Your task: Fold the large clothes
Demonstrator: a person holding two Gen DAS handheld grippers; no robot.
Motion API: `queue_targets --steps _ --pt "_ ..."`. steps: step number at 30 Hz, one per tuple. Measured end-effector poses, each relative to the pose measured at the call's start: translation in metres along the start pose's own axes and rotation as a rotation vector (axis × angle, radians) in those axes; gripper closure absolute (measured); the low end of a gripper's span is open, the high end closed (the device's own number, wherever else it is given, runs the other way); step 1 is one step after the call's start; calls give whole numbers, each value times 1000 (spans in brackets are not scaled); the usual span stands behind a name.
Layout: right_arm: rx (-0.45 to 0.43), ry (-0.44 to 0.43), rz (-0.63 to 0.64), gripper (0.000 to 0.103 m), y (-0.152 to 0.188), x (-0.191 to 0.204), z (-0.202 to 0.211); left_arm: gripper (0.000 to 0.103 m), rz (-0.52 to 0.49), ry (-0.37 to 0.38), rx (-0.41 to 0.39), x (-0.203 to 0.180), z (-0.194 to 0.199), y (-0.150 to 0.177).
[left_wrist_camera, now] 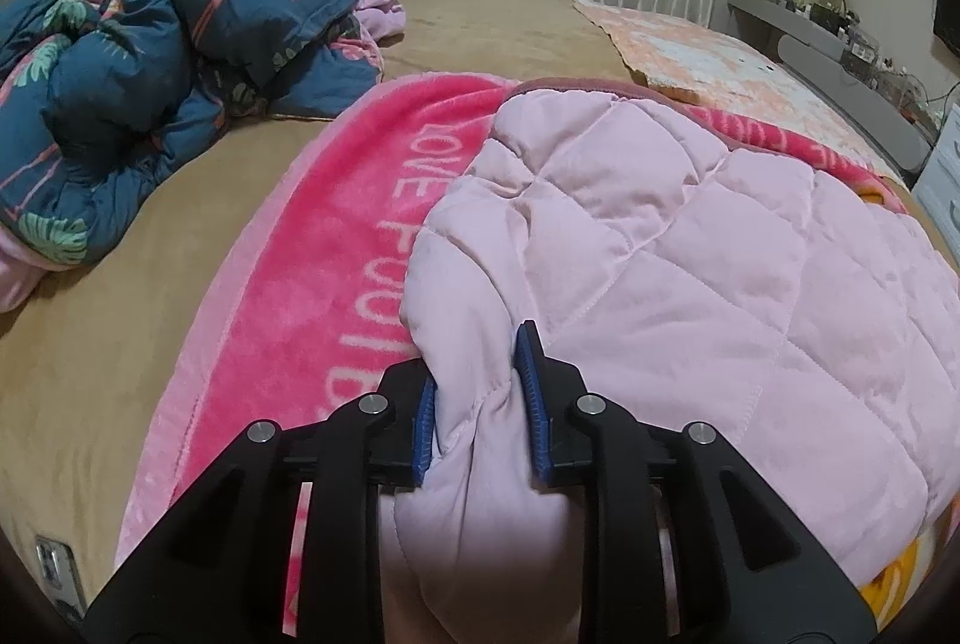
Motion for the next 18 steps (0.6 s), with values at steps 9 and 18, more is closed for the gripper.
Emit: queue_targets --steps 9,18 --pt "-61 -42 15 30 8 8 46 84 29 32 -15 6 13 -2" --pt "-138 -100 35 20 8 32 89 80 39 50 -39 11 32 -3"
Point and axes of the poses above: each gripper's, at about its wrist camera, not at the fingertips, and z roughly against the way its jaws point, x to its left, y to its underside, the point moved 10 cm from there along -z, roughly the way its jaws point, and after that the axes turned 12 degrees about -y, right-handed, at the moved point
